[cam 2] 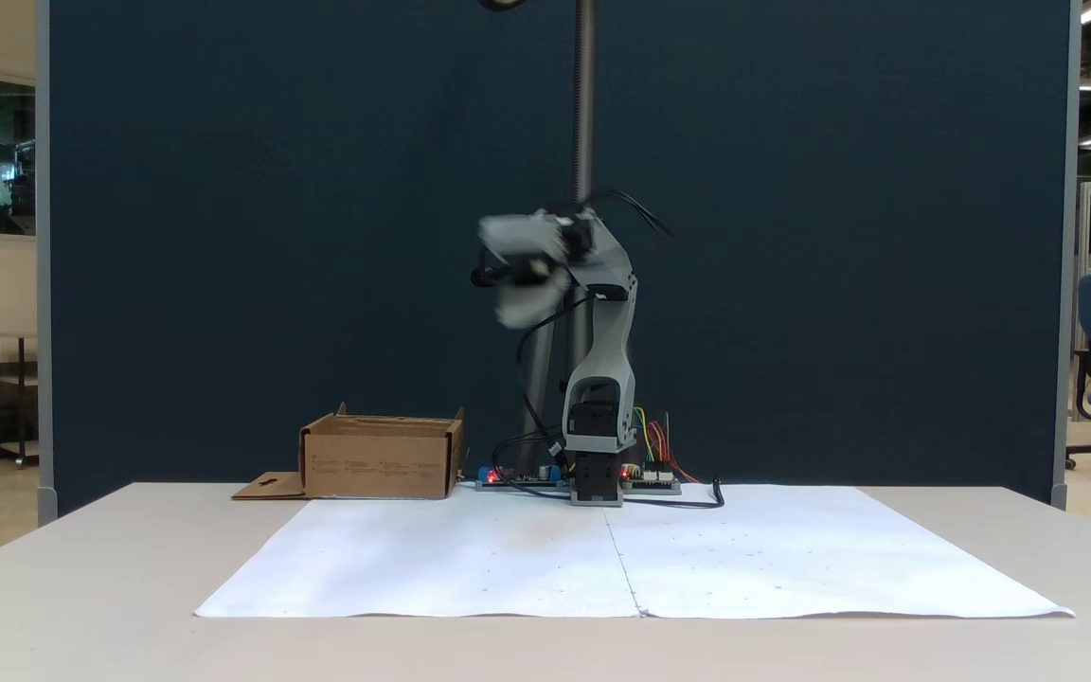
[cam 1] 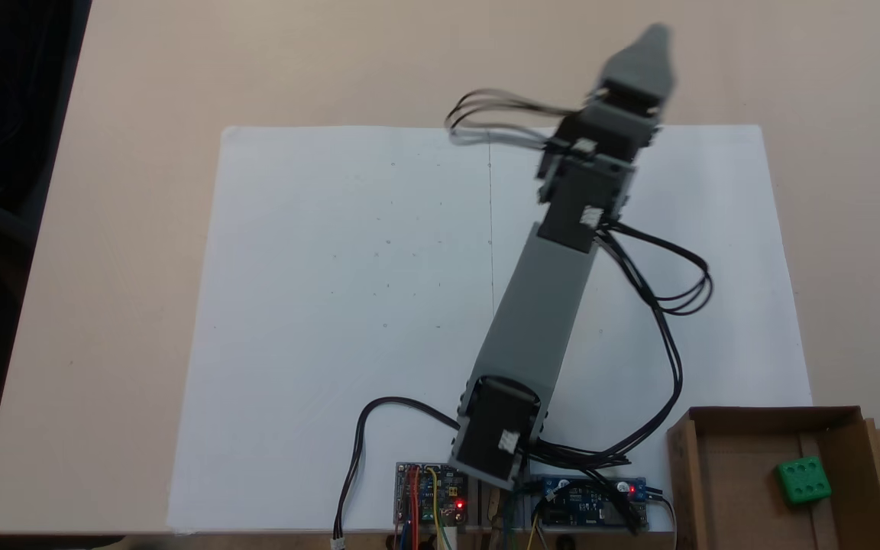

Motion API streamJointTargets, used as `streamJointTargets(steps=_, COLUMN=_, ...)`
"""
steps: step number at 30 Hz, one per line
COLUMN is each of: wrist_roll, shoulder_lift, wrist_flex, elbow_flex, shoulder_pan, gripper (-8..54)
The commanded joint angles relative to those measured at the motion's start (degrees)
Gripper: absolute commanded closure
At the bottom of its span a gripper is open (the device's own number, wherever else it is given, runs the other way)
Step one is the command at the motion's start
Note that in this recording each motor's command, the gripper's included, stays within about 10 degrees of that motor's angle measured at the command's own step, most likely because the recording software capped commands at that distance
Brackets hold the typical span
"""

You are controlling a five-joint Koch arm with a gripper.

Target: Grasp a green dice and put it in the bin.

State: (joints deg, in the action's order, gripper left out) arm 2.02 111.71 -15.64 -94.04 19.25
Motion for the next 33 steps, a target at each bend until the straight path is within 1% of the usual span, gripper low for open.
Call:
streamJointTargets(steps=1, wrist_roll=2.29, shoulder_lift=4.13, wrist_flex=4.57, elbow_flex=-1.05, shoulder_pan=-5.36, gripper=1.9)
streamJointTargets(steps=4, wrist_roll=2.37, shoulder_lift=8.26, wrist_flex=5.1, elbow_flex=-6.77, shoulder_pan=-10.37, gripper=1.1)
streamJointTargets(steps=7, wrist_roll=2.37, shoulder_lift=12.39, wrist_flex=11.85, elbow_flex=-14.94, shoulder_pan=-14.33, gripper=1.1)
streamJointTargets(steps=12, wrist_roll=2.02, shoulder_lift=16.35, wrist_flex=20.37, elbow_flex=-26.63, shoulder_pan=-15.56, gripper=0.3)
streamJointTargets(steps=23, wrist_roll=-3.87, shoulder_lift=19.95, wrist_flex=39.27, elbow_flex=-51.59, shoulder_pan=-16.61, gripper=0.8)
streamJointTargets(steps=33, wrist_roll=-5.45, shoulder_lift=22.32, wrist_flex=57.46, elbow_flex=-70.05, shoulder_pan=-17.49, gripper=1.7)
